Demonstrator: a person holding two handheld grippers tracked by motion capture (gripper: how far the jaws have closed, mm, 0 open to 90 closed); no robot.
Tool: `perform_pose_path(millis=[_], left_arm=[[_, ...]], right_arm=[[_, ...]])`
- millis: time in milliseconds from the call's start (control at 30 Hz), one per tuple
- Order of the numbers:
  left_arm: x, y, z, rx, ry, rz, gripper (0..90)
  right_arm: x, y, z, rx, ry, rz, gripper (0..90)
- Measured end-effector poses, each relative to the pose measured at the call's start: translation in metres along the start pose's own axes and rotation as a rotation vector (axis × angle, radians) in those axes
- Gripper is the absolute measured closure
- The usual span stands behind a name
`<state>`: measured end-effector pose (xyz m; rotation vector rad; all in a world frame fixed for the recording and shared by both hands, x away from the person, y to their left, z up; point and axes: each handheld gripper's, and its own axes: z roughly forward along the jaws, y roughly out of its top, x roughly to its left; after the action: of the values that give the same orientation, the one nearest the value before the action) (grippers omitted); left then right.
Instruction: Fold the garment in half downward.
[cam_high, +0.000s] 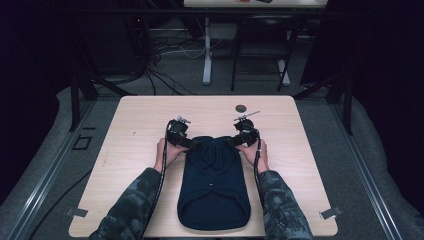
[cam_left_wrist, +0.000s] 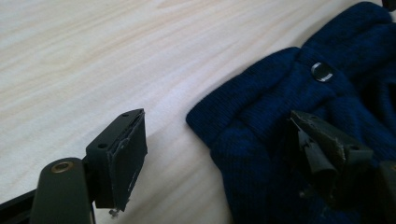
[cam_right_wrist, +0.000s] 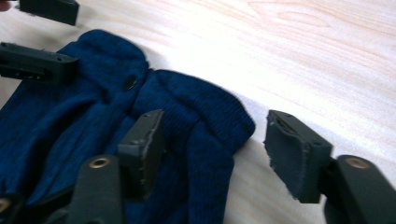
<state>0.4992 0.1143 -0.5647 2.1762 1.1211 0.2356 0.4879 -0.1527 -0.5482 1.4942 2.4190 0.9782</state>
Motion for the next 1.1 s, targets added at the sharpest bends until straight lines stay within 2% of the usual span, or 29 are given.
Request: perform_pose_path(millis=[100,167,233,300,400,467,533,700,767,800,833,1100], left_arm=[[-0.002,0.001,0.005,0.04,0.016,0.022,22.3],[-0.002,0.0,0.007,0.038,0.011,0.017,22.4],[-0.002,0.0,0.007,0.039,0.011,0.025,23.7],[-0.003,0.0,0.006,0.04,0.005,0.032,26.6],[-0.006,0.001,0.005,0.043,-0.014,0.048,36.3],[-0.008,0.001,0.005,0.04,-0.019,0.052,44.7],[-0.009,0.001,0.005,0.037,-0.027,0.053,48.6],[-0.01,-0.002,0.005,0.017,-0.042,0.061,58.1],[-0.01,-0.003,0.004,0.01,-0.046,0.064,61.1],[-0.01,-0.003,0.004,0.01,-0.046,0.064,62.3],[-0.01,-0.004,0.004,0.004,-0.053,0.063,63.4],[-0.014,-0.003,0.003,0.011,-0.027,0.09,66.9]], right_arm=[[-0.002,-0.001,0.005,0.019,-0.009,0.004,46.9],[-0.002,-0.002,0.009,0.037,-0.007,0.016,48.8],[-0.004,-0.003,0.011,0.04,0.011,0.022,51.8],[-0.005,-0.005,0.014,0.041,0.033,0.048,53.6],[-0.009,-0.007,0.014,0.019,0.067,0.062,57.7],[-0.009,-0.008,0.014,0.024,0.075,0.06,60.6],[-0.007,-0.007,0.014,0.036,0.079,0.054,64.1],[-0.002,-0.008,0.014,0.026,0.057,0.05,70.0],[0.002,-0.008,0.013,0.033,0.034,0.006,71.2],[0.002,-0.008,0.013,0.033,0.034,0.006,71.2],[0.005,-0.008,0.013,0.026,0.012,-0.013,71.8],[0.01,-0.01,0.012,0.015,-0.02,-0.045,71.9]])
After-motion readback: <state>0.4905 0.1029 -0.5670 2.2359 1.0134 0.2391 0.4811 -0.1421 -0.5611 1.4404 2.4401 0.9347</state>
